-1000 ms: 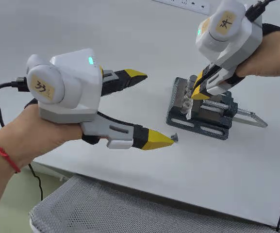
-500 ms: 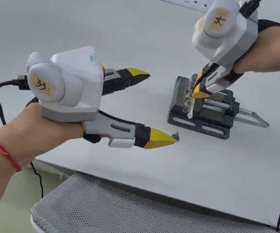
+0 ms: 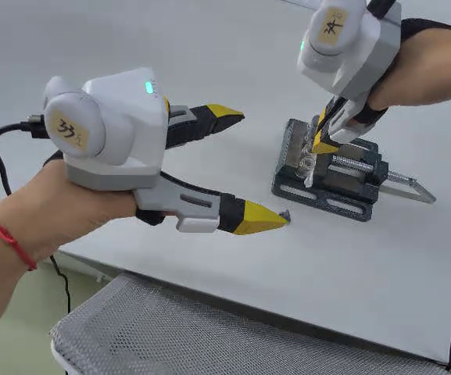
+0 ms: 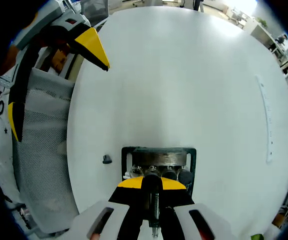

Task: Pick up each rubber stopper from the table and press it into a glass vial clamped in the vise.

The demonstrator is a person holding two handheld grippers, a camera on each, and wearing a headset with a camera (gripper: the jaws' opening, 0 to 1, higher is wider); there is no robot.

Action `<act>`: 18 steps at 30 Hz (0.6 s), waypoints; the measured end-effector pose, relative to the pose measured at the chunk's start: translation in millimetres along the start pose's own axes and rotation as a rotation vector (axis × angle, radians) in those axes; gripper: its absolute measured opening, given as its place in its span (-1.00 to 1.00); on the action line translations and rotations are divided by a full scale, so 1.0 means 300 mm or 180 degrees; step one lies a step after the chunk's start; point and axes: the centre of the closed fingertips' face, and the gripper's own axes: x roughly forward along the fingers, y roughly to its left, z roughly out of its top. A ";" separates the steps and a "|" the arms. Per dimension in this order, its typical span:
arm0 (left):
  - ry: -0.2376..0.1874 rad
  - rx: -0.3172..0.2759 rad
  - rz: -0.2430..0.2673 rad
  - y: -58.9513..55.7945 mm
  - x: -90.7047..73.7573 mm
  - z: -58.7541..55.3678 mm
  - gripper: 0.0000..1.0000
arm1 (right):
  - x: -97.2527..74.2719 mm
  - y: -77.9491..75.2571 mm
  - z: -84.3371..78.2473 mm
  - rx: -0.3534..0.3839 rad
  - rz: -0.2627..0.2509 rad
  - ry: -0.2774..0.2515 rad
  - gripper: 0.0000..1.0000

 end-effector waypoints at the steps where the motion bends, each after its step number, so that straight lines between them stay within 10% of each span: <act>1: 0.0001 0.0000 0.0000 0.000 0.000 -0.001 0.67 | 0.001 -0.009 0.003 0.0020 0.0004 0.0031 -0.89; 18: -0.0023 -0.0021 -0.0005 0.001 0.006 0.006 0.66 | 0.009 -0.014 0.007 0.0042 -0.0025 0.0036 -0.89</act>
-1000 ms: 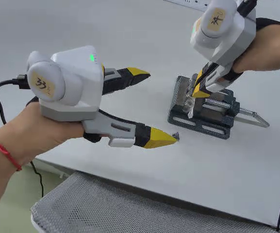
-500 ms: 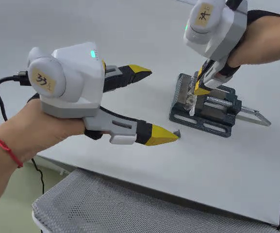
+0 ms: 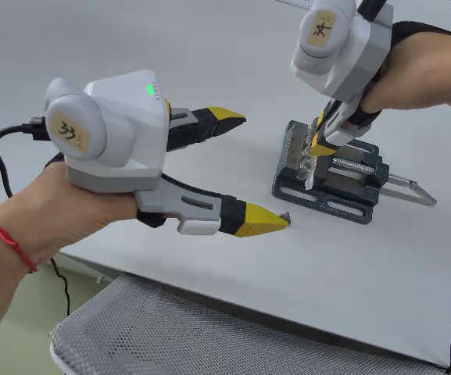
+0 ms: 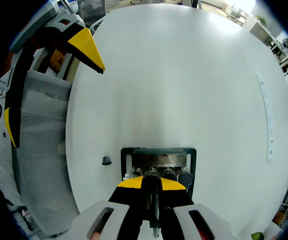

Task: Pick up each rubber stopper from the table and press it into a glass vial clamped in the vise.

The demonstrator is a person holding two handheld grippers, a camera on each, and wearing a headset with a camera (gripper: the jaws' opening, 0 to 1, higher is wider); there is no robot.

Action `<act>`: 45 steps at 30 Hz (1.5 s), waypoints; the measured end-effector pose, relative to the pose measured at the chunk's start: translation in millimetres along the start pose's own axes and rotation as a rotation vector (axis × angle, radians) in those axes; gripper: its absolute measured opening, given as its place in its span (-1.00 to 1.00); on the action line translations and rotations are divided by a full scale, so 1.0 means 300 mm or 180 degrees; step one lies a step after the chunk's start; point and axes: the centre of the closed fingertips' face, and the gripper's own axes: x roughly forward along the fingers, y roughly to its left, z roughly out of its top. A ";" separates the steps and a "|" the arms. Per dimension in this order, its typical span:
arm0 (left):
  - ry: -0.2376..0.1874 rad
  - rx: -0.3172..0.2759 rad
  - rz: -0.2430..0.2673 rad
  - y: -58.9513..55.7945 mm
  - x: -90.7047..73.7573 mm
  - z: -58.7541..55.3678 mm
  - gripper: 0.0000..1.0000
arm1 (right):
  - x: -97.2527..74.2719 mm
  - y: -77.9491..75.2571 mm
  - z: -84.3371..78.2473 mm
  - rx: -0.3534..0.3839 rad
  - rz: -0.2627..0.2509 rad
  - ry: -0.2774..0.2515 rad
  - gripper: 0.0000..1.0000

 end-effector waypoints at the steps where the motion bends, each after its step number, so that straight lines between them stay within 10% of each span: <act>1: -0.0001 0.0000 0.0003 0.000 0.000 0.001 0.66 | -0.001 0.005 0.000 0.0027 0.0001 -0.0017 -0.89; 15: -0.0009 0.0009 -0.0019 -0.017 0.007 0.018 0.66 | -0.005 -0.003 -0.010 0.0142 -0.0054 -0.0360 -0.87; 45: -0.0027 -0.0022 -0.0025 -0.008 -0.002 0.006 0.65 | -0.014 0.011 0.001 0.0262 -0.0071 -0.0539 -0.76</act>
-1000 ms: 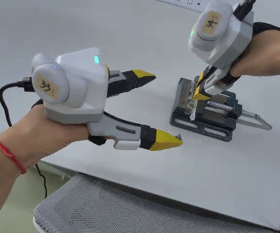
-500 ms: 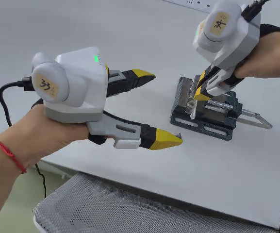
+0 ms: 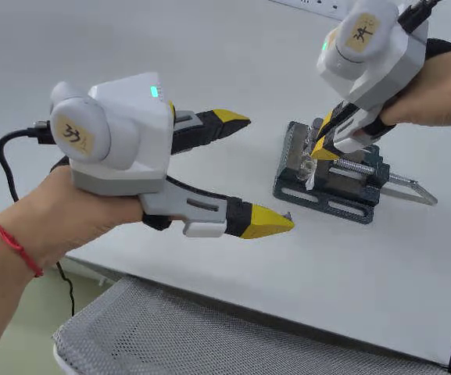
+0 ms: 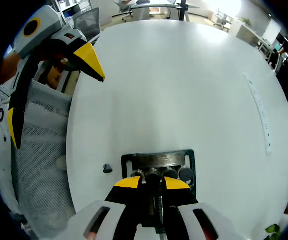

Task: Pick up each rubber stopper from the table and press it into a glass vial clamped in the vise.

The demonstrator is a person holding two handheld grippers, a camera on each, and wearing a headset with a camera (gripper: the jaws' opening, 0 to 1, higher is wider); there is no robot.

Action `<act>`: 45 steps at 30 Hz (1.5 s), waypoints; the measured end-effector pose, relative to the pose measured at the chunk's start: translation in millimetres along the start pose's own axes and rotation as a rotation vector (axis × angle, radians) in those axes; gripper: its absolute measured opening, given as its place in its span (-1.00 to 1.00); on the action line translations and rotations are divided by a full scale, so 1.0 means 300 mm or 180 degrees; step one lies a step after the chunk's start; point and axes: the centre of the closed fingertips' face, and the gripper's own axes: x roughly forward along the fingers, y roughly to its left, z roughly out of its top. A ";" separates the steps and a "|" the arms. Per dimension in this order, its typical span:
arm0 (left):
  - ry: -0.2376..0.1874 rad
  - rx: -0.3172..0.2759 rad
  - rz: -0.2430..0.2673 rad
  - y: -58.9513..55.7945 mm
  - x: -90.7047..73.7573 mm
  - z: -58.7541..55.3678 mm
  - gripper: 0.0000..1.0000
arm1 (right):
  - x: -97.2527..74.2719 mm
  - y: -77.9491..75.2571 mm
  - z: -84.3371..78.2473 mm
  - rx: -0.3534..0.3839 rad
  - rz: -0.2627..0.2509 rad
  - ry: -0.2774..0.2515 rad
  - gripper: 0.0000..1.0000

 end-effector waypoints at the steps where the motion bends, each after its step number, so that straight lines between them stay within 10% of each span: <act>1: 0.0000 -0.0001 0.0002 0.001 -0.001 -0.001 0.65 | -0.002 -0.002 0.000 0.0003 -0.0005 -0.0007 -0.76; 45: -0.0013 -0.0052 0.0010 0.000 -0.002 -0.001 0.63 | -0.010 -0.002 -0.001 0.0037 -0.0049 -0.0237 -0.96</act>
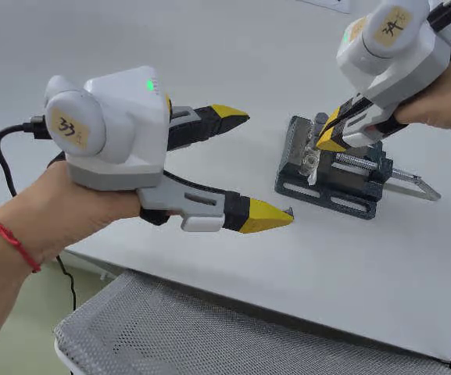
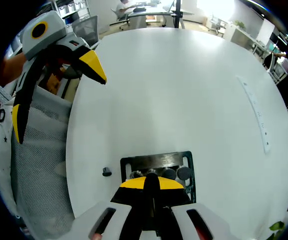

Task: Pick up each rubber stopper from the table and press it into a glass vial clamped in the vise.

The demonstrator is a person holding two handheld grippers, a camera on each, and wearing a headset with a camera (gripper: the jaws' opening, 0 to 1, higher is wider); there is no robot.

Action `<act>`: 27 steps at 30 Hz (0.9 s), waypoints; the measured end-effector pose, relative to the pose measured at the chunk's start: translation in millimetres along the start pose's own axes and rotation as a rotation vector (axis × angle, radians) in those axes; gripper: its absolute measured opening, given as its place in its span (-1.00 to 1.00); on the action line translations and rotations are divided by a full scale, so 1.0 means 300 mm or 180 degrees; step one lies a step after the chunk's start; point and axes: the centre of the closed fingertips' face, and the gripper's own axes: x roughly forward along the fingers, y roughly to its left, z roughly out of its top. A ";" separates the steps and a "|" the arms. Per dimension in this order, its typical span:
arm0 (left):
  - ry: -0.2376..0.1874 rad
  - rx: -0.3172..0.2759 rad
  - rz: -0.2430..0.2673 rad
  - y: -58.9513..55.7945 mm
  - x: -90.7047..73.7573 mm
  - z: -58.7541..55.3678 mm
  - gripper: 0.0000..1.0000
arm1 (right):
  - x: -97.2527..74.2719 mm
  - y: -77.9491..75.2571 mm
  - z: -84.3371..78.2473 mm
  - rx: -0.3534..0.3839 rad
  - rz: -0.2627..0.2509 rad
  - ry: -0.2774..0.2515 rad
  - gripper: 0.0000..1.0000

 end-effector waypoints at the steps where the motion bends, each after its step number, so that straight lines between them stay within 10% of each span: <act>1: -0.0001 -0.0002 -0.0003 -0.001 0.001 0.000 0.63 | 0.001 0.000 0.001 0.0001 0.0001 0.0002 -0.96; 27: -0.0021 0.0003 -0.0034 0.005 0.013 0.006 0.63 | 0.012 -0.011 -0.003 -0.0082 0.0068 0.0206 -0.96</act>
